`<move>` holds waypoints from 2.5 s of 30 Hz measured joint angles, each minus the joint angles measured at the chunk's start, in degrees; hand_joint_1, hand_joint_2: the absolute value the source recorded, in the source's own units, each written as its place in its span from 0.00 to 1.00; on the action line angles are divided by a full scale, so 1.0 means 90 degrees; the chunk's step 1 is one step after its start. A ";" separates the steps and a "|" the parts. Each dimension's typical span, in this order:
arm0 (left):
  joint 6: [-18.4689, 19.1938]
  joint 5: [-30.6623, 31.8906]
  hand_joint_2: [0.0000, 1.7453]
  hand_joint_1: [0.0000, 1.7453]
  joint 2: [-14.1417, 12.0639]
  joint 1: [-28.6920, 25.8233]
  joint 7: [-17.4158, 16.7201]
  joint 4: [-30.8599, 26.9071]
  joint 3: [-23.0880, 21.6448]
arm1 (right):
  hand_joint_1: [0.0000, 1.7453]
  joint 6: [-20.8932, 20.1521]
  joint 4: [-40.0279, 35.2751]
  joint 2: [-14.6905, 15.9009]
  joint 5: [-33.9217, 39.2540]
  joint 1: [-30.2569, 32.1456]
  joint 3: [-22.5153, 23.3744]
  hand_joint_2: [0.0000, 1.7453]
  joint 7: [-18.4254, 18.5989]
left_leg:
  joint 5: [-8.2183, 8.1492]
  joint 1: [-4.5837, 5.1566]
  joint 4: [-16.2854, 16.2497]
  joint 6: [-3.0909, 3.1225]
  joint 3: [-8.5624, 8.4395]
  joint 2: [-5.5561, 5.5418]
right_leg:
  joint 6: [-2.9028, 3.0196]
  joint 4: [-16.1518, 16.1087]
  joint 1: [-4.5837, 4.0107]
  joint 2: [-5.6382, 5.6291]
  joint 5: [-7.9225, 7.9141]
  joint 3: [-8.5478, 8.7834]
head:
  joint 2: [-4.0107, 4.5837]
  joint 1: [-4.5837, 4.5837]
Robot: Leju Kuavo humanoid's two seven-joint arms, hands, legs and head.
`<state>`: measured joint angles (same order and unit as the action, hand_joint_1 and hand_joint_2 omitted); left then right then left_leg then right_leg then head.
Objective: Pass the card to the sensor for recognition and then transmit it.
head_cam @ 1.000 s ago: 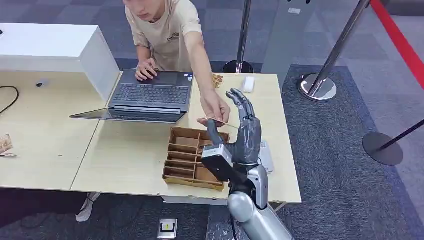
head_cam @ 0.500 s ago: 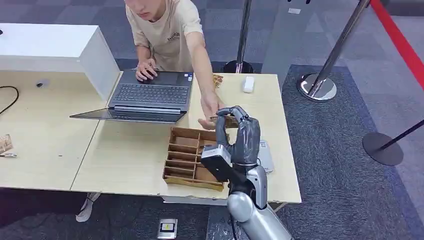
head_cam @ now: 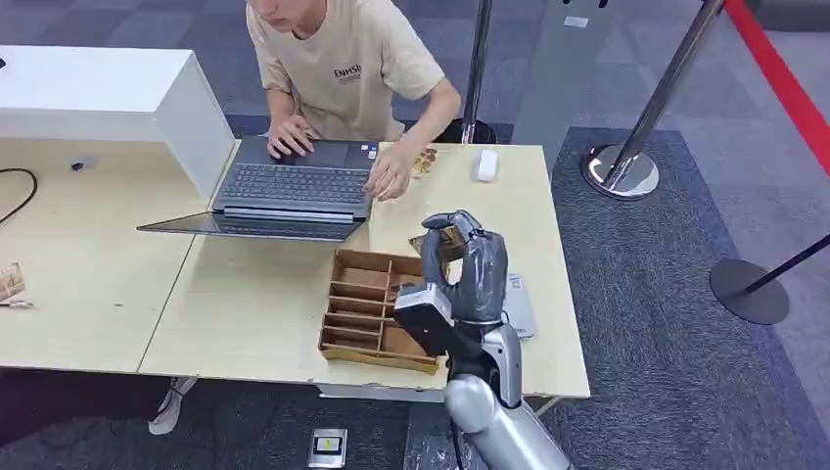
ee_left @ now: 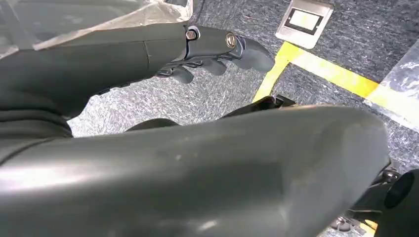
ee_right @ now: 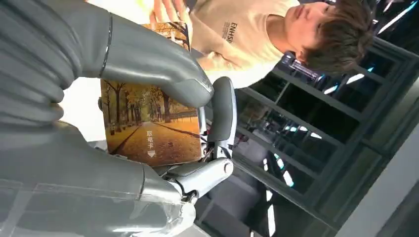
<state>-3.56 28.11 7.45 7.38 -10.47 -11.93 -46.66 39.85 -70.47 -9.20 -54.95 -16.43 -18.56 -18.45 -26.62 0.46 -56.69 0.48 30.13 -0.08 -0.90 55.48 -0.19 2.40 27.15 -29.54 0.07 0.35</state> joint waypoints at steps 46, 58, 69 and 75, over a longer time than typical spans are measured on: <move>-0.0306 -0.0214 0.00 0.00 -0.0015 -0.0104 -0.0010 0.0000 0.0097 | 1.00 0.0005 0.3689 0.1428 0.1141 -0.0121 0.0338 1.00 0.0695 | 0.0002 0.0007 -0.0003 0.0004 -0.0025 0.0001 | -0.0009 -0.0004 0.0008 0.0000 -0.0006 0.0024 | 0.0000 0.0002; -0.0260 -0.0228 0.00 0.00 -0.0012 -0.0103 -0.0005 0.0000 0.0109 | 1.00 0.0014 0.3256 0.1368 0.0814 -0.0137 0.0687 1.00 0.0272 | 0.0006 0.0008 -0.0003 0.0006 -0.0028 0.0001 | -0.0010 0.0000 0.0010 0.0000 -0.0009 0.0032 | 0.0000 0.0002; -0.0170 -0.0163 0.00 0.00 -0.0015 -0.0097 -0.0005 0.0000 0.0107 | 1.00 0.0014 0.1843 0.1467 0.1077 -0.0413 0.0714 1.00 0.0651 | 0.0006 0.0008 -0.0004 0.0006 -0.0028 0.0001 | -0.0011 0.0000 0.0010 0.0001 -0.0010 0.0032 | 0.0000 0.0002; -0.0019 0.0010 0.00 0.00 -0.0015 -0.0051 0.0012 0.0000 0.0097 | 1.00 0.0012 0.0903 0.1577 0.2182 -0.0948 0.0483 1.00 0.0617 | 0.0011 0.0009 -0.0004 0.0010 -0.0031 0.0005 | -0.0009 0.0002 0.0011 0.0001 -0.0015 0.0035 | 0.0000 0.0002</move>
<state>-3.74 28.20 7.32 6.93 -10.36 -11.93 -45.79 39.95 -62.34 4.98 -35.32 -24.96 -14.21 -12.90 -26.52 0.54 -56.72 0.57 29.85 -0.03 -0.98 55.50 -0.10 2.41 27.02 -29.23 0.07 0.37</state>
